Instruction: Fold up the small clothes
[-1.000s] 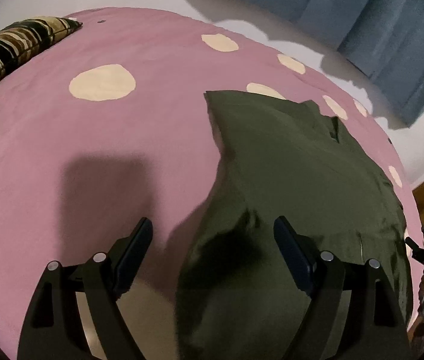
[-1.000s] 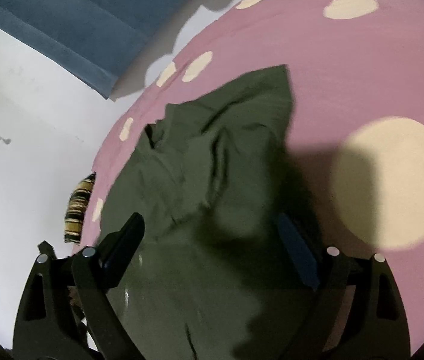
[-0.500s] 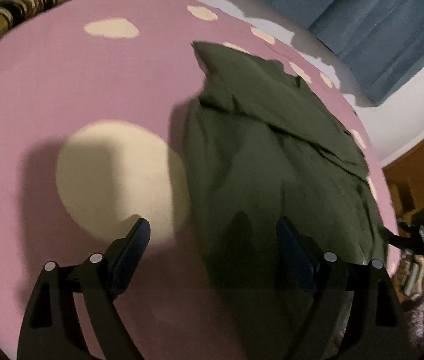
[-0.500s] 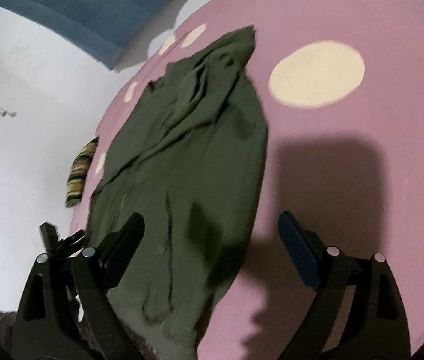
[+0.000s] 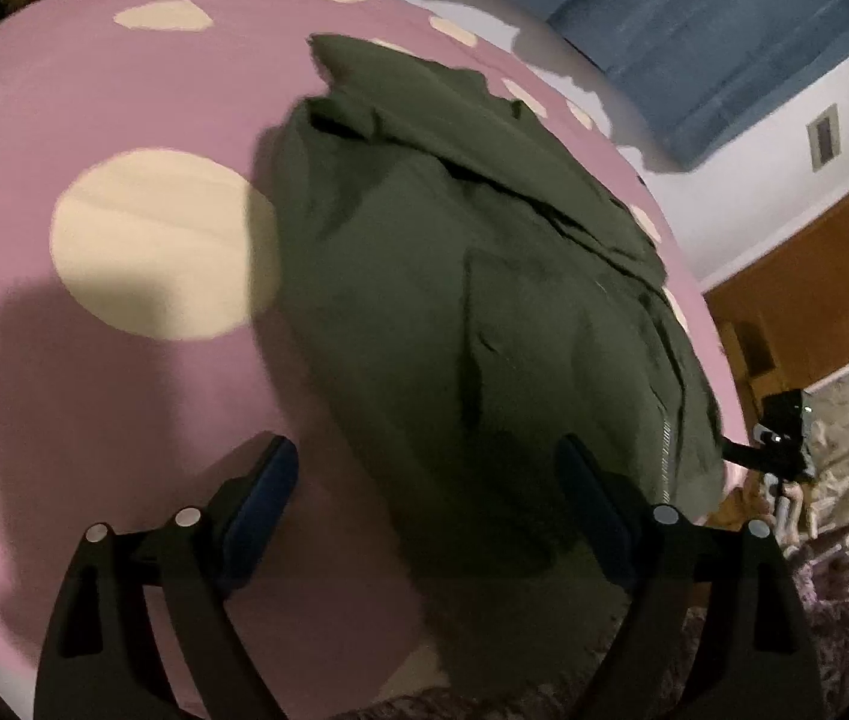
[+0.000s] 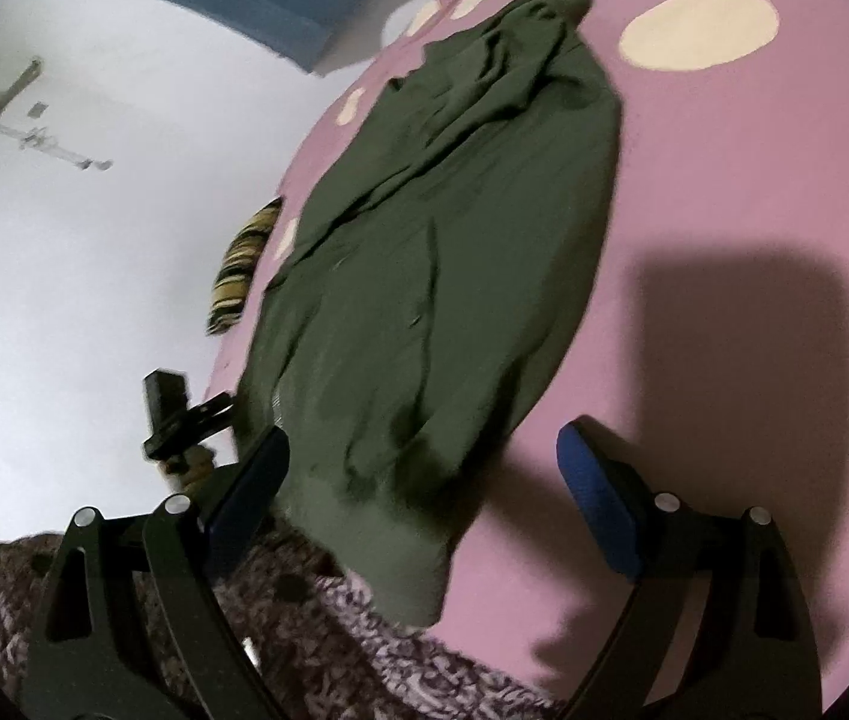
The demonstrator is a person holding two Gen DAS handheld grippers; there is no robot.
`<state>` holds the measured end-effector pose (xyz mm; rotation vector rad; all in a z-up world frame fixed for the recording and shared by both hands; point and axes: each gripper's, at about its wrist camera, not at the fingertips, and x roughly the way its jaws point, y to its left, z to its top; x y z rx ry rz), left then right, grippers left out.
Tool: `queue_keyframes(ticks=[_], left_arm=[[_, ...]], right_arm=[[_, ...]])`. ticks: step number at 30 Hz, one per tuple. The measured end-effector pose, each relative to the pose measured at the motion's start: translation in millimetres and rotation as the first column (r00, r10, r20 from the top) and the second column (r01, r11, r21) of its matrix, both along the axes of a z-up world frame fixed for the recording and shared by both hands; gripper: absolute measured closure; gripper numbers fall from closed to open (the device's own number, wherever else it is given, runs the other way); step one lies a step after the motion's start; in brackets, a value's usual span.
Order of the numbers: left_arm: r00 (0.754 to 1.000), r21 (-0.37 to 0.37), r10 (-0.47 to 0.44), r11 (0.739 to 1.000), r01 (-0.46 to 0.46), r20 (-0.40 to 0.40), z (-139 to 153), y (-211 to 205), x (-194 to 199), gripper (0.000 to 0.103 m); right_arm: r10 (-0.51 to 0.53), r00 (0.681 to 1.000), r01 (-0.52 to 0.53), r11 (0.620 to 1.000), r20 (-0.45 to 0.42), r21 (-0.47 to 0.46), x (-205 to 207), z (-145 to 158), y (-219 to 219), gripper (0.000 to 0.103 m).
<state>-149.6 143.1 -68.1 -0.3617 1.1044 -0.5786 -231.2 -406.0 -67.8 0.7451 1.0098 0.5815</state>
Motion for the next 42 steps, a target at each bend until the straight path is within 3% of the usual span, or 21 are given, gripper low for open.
queue_keyframes(ticks=[4, 9, 12, 14, 17, 21, 26, 29, 32, 35, 42], left_arm=[[0.999, -0.050, -0.039, 0.998, 0.038, -0.019, -2, -5, -6, 0.016], [0.991, -0.184, -0.096, 0.980, 0.079, -0.088, -7, -9, -9, 0.016], [0.992, -0.155, -0.109, 0.983, 0.098, -0.065, -5, -17, -10, 0.017], [0.991, -0.116, -0.119, 0.987, 0.112, -0.053, -4, -23, -12, 0.031], [0.992, 0.031, -0.126, 0.992, 0.125, 0.005, 0, -36, -17, 0.049], [0.991, 0.066, -0.133, 0.989, 0.132, 0.013, 1, -37, -19, 0.060], [0.985, 0.096, -0.170, 0.981, 0.166, 0.037, 9, -42, -17, 0.072], [0.982, 0.037, -0.184, 0.982, 0.183, 0.044, 13, -34, -11, 0.078], [0.983, -0.081, -0.178, 0.980, 0.180, 0.039, 21, -28, -2, 0.083], [0.984, -0.153, -0.171, 0.972, 0.176, 0.046, 27, -29, 8, 0.086], [0.990, -0.356, -0.114, 0.925, 0.135, 0.078, 54, -32, 50, 0.086]], right_arm=[[0.072, 0.997, -0.073, 0.997, 0.020, 0.023, -7, 0, 10, 0.012], [0.171, 0.984, -0.173, 0.983, 0.044, 0.061, -2, 0, 29, 0.012], [0.192, 0.980, -0.194, 0.980, 0.054, 0.036, -3, 0, 38, 0.012], [0.191, 0.980, -0.192, 0.981, 0.055, 0.018, -5, 0, 41, 0.017], [0.176, 0.984, -0.174, 0.984, 0.031, -0.042, -3, -4, 44, 0.040], [0.128, 0.992, -0.127, 0.987, -0.002, -0.095, -2, -7, 38, 0.078], [0.085, 0.996, -0.085, 0.996, 0.023, -0.021, -9, -3, 31, 0.084], [0.062, 0.996, -0.065, 0.996, 0.063, 0.061, -9, 6, 26, 0.086], [0.041, 0.994, -0.052, 0.992, 0.099, 0.116, -8, 15, 26, 0.087], [0.015, 0.991, -0.037, 0.986, 0.129, 0.165, -4, 25, 26, 0.088], [-0.071, 0.976, 0.015, 0.965, 0.204, 0.263, 25, 55, 11, 0.090]])
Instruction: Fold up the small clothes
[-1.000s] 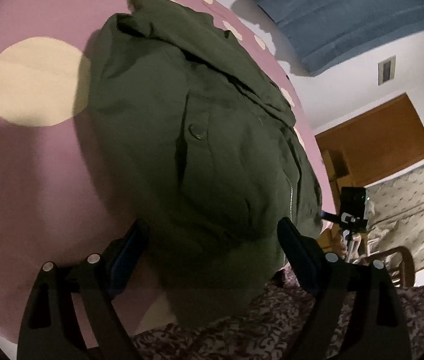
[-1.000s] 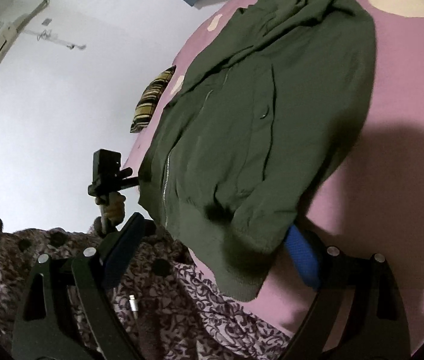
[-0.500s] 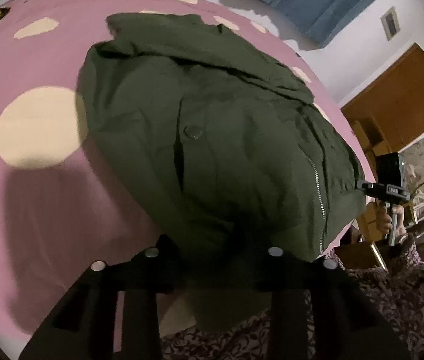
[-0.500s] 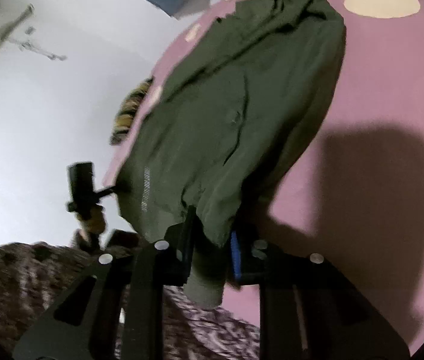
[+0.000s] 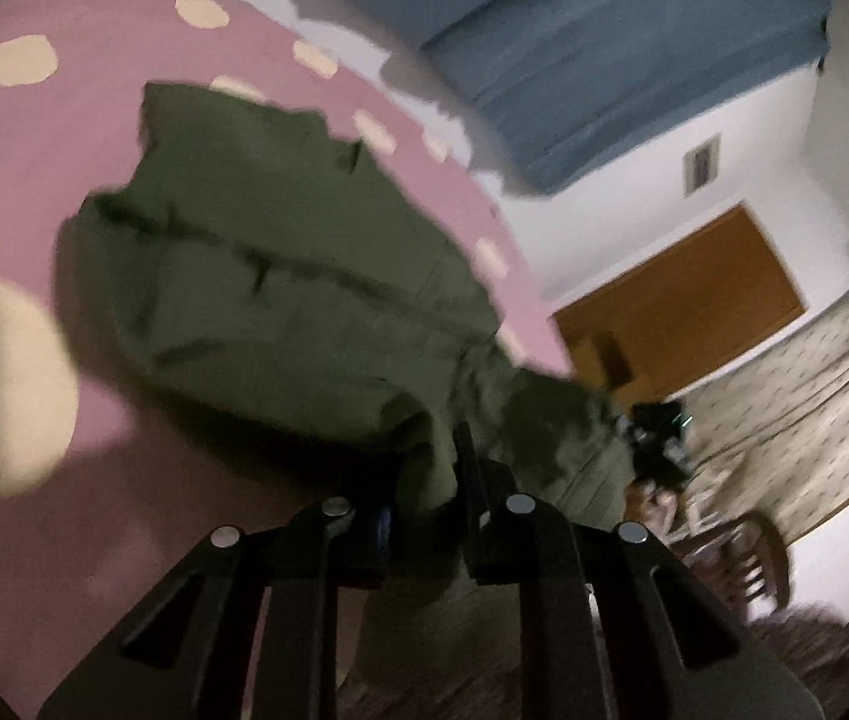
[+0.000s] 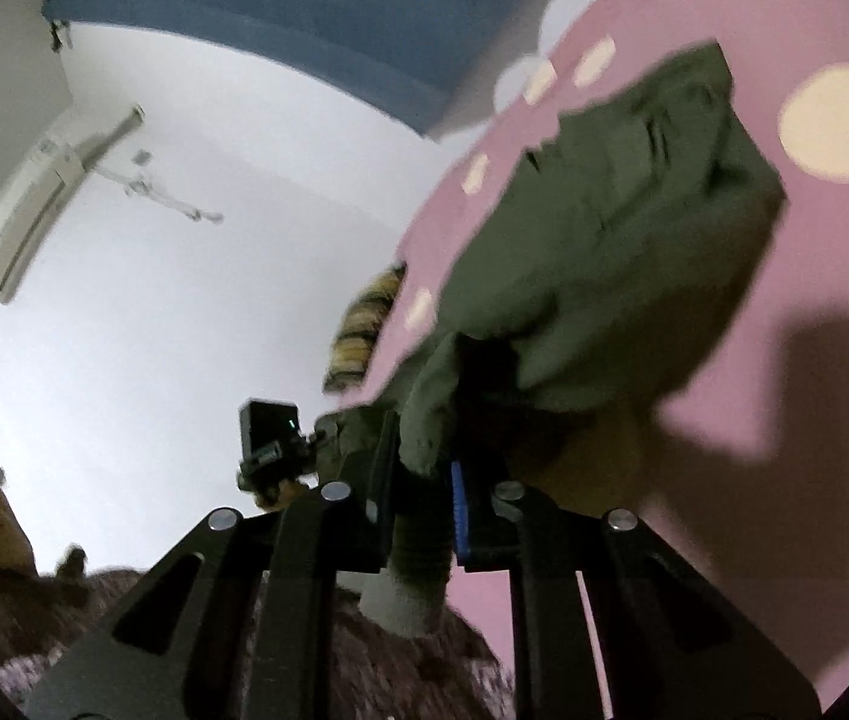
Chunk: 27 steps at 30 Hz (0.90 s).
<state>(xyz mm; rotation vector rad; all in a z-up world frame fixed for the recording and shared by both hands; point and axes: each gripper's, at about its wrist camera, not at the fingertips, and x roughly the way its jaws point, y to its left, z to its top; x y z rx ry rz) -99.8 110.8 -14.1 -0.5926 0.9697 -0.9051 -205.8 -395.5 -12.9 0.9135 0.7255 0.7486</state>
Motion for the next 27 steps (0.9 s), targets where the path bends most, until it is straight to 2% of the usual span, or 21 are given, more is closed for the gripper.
queue_keyframes(ticks=[3, 7, 13, 17, 19, 21, 23, 25, 27], left_arm=[[0.999, -0.086, 0.054, 0.995, -0.054, 0.005, 11, 6, 27, 0.086], [0.994, -0.127, 0.106, 0.986, -0.109, -0.027, 8, 8, 72, 0.086], [0.983, -0.075, 0.148, 0.985, -0.157, -0.114, -22, -9, 146, 0.086], [0.963, -0.006, 0.175, 0.984, -0.180, -0.203, -54, -18, 186, 0.086], [0.957, 0.021, 0.173, 0.985, -0.173, -0.234, -65, -20, 197, 0.085], [0.951, 0.017, 0.164, 0.986, -0.165, -0.262, -71, -18, 203, 0.084], [0.946, -0.018, 0.148, 0.987, -0.160, -0.289, -73, -10, 205, 0.079], [0.940, -0.066, 0.131, 0.985, -0.160, -0.314, -70, 0, 204, 0.075], [0.933, -0.103, 0.132, 0.979, -0.175, -0.334, -65, 13, 203, 0.070]], right_arm=[[-0.042, 0.999, 0.041, 0.997, 0.022, 0.062, 25, 9, -12, 0.090], [-0.109, 0.994, 0.107, 0.983, -0.001, 0.148, 67, 4, -26, 0.090], [-0.177, 0.973, 0.206, 0.956, -0.147, 0.207, 148, -35, -38, 0.090], [-0.232, 0.933, 0.288, 0.940, -0.276, 0.185, 190, -71, -47, 0.089], [-0.258, 0.910, 0.318, 0.936, -0.325, 0.148, 201, -86, -48, 0.089], [-0.258, 0.899, 0.333, 0.928, -0.355, 0.168, 206, -98, -50, 0.088], [-0.248, 0.901, 0.329, 0.925, -0.357, 0.189, 209, -102, -51, 0.085], [-0.231, 0.907, 0.321, 0.921, -0.352, 0.222, 209, -102, -54, 0.078], [-0.244, 0.909, 0.326, 0.921, -0.339, 0.212, 210, -100, -57, 0.072]])
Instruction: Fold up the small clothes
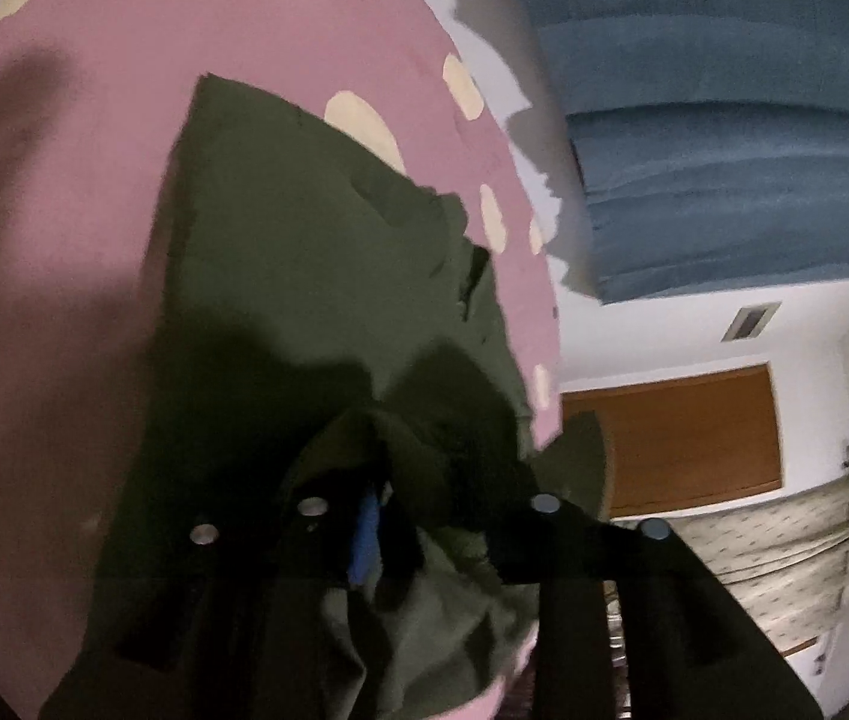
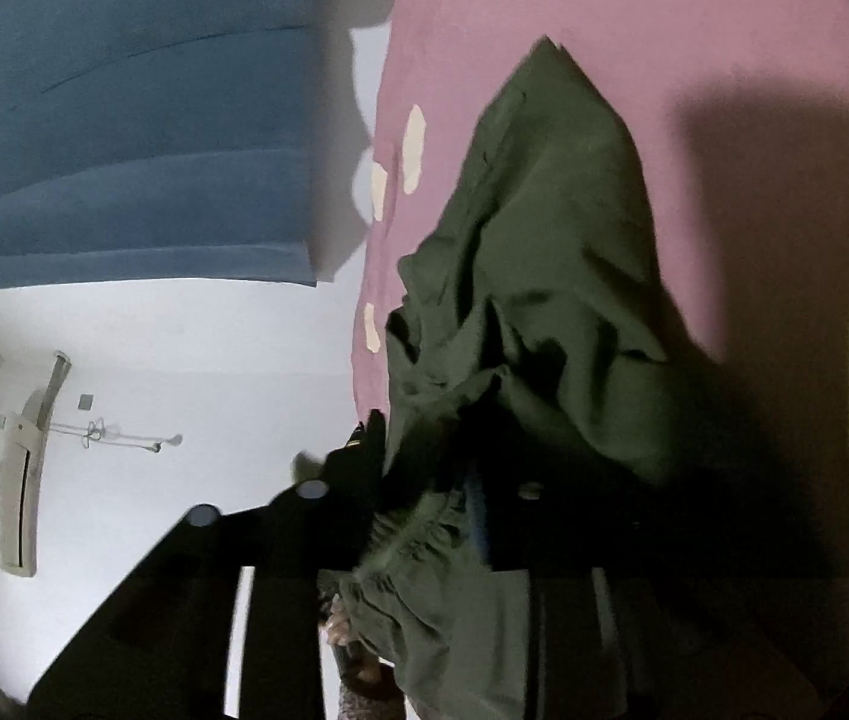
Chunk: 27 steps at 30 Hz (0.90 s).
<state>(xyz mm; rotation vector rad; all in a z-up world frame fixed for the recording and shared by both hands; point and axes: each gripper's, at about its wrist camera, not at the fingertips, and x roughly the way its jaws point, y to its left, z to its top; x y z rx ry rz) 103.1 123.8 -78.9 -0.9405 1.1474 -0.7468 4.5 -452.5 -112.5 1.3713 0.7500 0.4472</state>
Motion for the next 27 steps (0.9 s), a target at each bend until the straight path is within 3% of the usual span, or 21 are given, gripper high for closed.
queue_keyframes(ticks=[2, 4, 5, 7, 9, 11, 13, 14, 16, 20, 21, 22, 24, 27], left_arm=[[1.000, -0.046, 0.019, 0.999, -0.020, -0.015, 4, 12, -2, 0.061], [0.997, -0.064, 0.079, 0.995, -0.079, -0.005, 13, 27, -7, 0.051], [0.995, -0.050, 0.099, 0.994, -0.098, 0.011, 18, 33, -8, 0.042], [0.988, -0.025, 0.141, 0.990, -0.140, 0.067, 35, 46, -13, 0.037], [0.976, 0.060, 0.157, 0.984, -0.168, 0.153, 53, 53, -20, 0.031], [0.956, 0.199, 0.139, 0.961, -0.193, 0.256, 67, 48, -26, 0.025], [0.934, 0.367, 0.057, 0.910, -0.194, 0.353, 77, 31, -31, 0.025], [0.925, 0.415, 0.015, 0.891, -0.185, 0.379, 78, 23, -32, 0.024], [0.892, 0.540, -0.118, 0.827, -0.154, 0.436, 81, 0, -35, 0.023], [0.782, 0.723, -0.344, 0.665, -0.188, 0.520, 81, -37, -44, 0.020], [0.744, 0.761, -0.407, 0.616, -0.205, 0.530, 79, -47, -46, 0.020], [0.718, 0.783, -0.448, 0.583, -0.216, 0.532, 78, -55, -46, 0.019], [0.701, 0.802, -0.492, 0.566, -0.194, 0.516, 75, -67, -40, 0.019], [0.693, 0.816, -0.548, 0.570, -0.102, 0.469, 68, -83, -24, 0.019]], right_arm=[[-0.024, 1.000, 0.024, 0.999, 0.015, -0.028, -2, 6, -8, 0.065], [-0.053, 0.998, 0.054, 0.997, 0.028, -0.051, -6, 9, -16, 0.050], [-0.063, 0.998, 0.065, 0.994, 0.027, -0.084, -10, 11, -20, 0.049], [-0.051, 0.998, 0.054, 0.991, 0.029, -0.119, -12, 13, -22, 0.048], [-0.032, 0.998, 0.040, 0.984, 0.048, -0.172, -14, 20, -23, 0.046], [-0.001, 0.997, 0.020, 0.964, 0.073, -0.264, -15, 33, -19, 0.041], [0.045, 0.995, -0.006, 0.922, 0.093, -0.387, -11, 49, -14, 0.039], [0.066, 0.993, -0.017, 0.904, 0.098, -0.428, -10, 54, -12, 0.037], [0.118, 0.987, -0.045, 0.852, 0.107, -0.522, -5, 67, -5, 0.035], [0.267, 0.960, -0.129, 0.696, 0.088, -0.706, 15, 85, 18, 0.031], [0.293, 0.953, -0.143, 0.671, 0.082, -0.727, 17, 87, 22, 0.031], [0.313, 0.946, -0.154, 0.653, 0.080, -0.742, 21, 88, 25, 0.030], [0.351, 0.933, -0.172, 0.633, 0.081, -0.755, 29, 90, 30, 0.030], [0.398, 0.914, -0.199, 0.615, 0.082, -0.763, 42, 89, 35, 0.030]])
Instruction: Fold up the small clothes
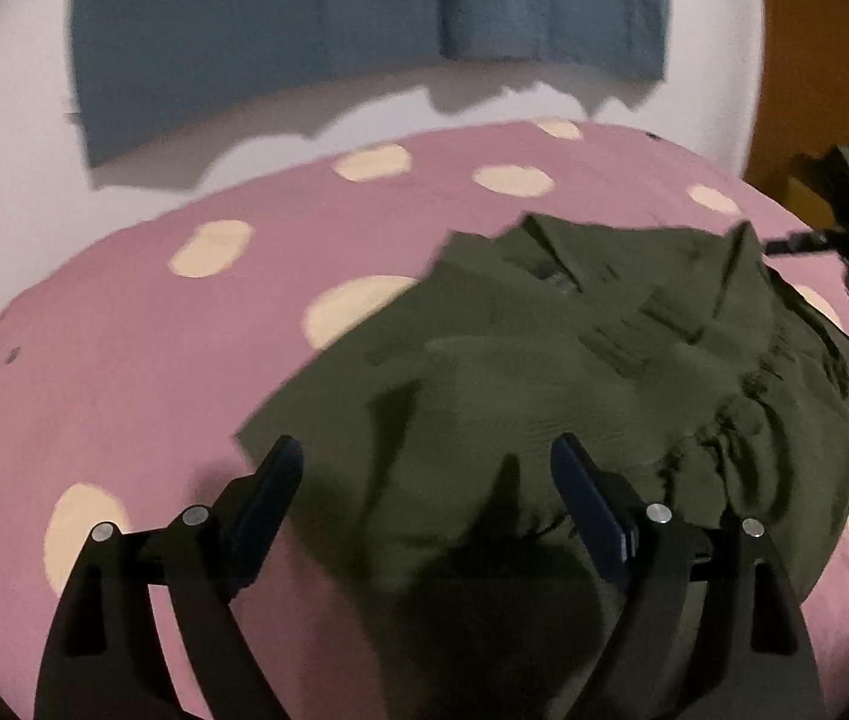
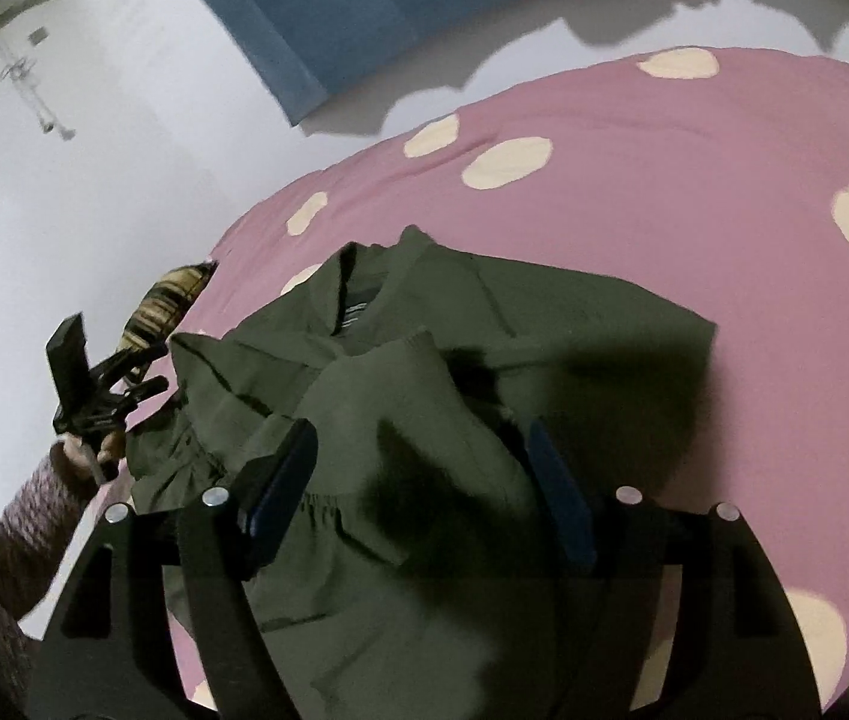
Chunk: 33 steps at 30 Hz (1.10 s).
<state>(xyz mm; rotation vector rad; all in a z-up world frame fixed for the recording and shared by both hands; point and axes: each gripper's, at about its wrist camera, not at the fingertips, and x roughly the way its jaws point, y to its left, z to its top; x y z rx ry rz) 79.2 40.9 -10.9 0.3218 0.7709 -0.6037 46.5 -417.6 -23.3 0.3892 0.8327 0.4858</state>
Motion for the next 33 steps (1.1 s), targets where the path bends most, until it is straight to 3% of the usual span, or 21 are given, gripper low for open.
queue_keyframes(ticks=[3, 4, 5, 7, 8, 9, 11, 12, 13, 17, 23, 28, 33], left_arm=[[0.994, -0.014, -0.077, 0.997, 0.076, -0.083, -5, -9, 11, 0.020], [0.990, -0.018, -0.097, 0.995, 0.095, -0.106, -5, -12, 12, 0.025], [0.986, -0.015, -0.111, 0.994, 0.110, -0.125, -6, -15, 13, 0.037], [0.982, 0.019, -0.112, 0.993, 0.116, -0.150, -10, -19, 19, 0.046], [0.984, 0.036, -0.097, 0.994, 0.104, -0.152, -12, -19, 22, 0.061], [0.984, 0.046, -0.084, 0.995, 0.092, -0.155, -14, -21, 24, 0.068], [0.981, 0.039, -0.068, 0.996, 0.076, -0.182, -17, -18, 30, 0.082], [0.982, 0.030, -0.060, 0.997, 0.066, -0.179, -17, -17, 30, 0.085], [0.985, 0.029, -0.052, 0.998, 0.058, -0.162, -16, -17, 28, 0.088], [0.996, 0.058, -0.025, 0.998, 0.030, -0.082, -5, -21, 16, 0.091], [0.998, 0.010, 0.058, 0.998, -0.058, 0.005, 32, -27, 31, 0.092], [0.989, 0.002, 0.148, 0.989, -0.148, 0.014, 43, -36, 71, 0.092], [0.978, 0.058, 0.207, 0.977, -0.205, -0.021, 25, -50, 109, 0.092]], right_arm=[[0.039, 0.999, -0.039, 0.999, -0.002, -0.007, 8, -1, 5, 0.030], [0.055, 0.998, -0.055, 0.998, -0.006, -0.019, 12, -2, 8, 0.030], [0.068, 0.998, -0.068, 0.997, -0.010, -0.029, 14, -2, 11, 0.030], [0.093, 0.996, -0.094, 0.994, -0.018, -0.054, 18, -3, 17, 0.033], [0.102, 0.994, -0.104, 0.992, -0.028, -0.077, 20, -5, 21, 0.039], [0.112, 0.993, -0.116, 0.989, -0.044, -0.092, 23, -7, 25, 0.054], [0.105, 0.993, -0.112, 0.983, -0.054, -0.144, 25, -11, 29, 0.069], [0.098, 0.993, -0.106, 0.984, -0.059, -0.144, 24, -13, 29, 0.087], [0.088, 0.994, -0.095, 0.987, -0.061, -0.132, 23, -12, 27, 0.090], [0.028, 0.999, -0.030, 0.995, -0.026, -0.100, 9, 2, 25, 0.093], [-0.062, 0.997, 0.065, 0.996, 0.045, -0.057, 9, 36, 14, 0.094], [-0.121, 0.990, 0.124, 0.992, 0.076, -0.035, 39, 53, 5, 0.094], [-0.167, 0.986, 0.168, 0.985, 0.018, -0.036, 80, 36, -1, 0.094]])
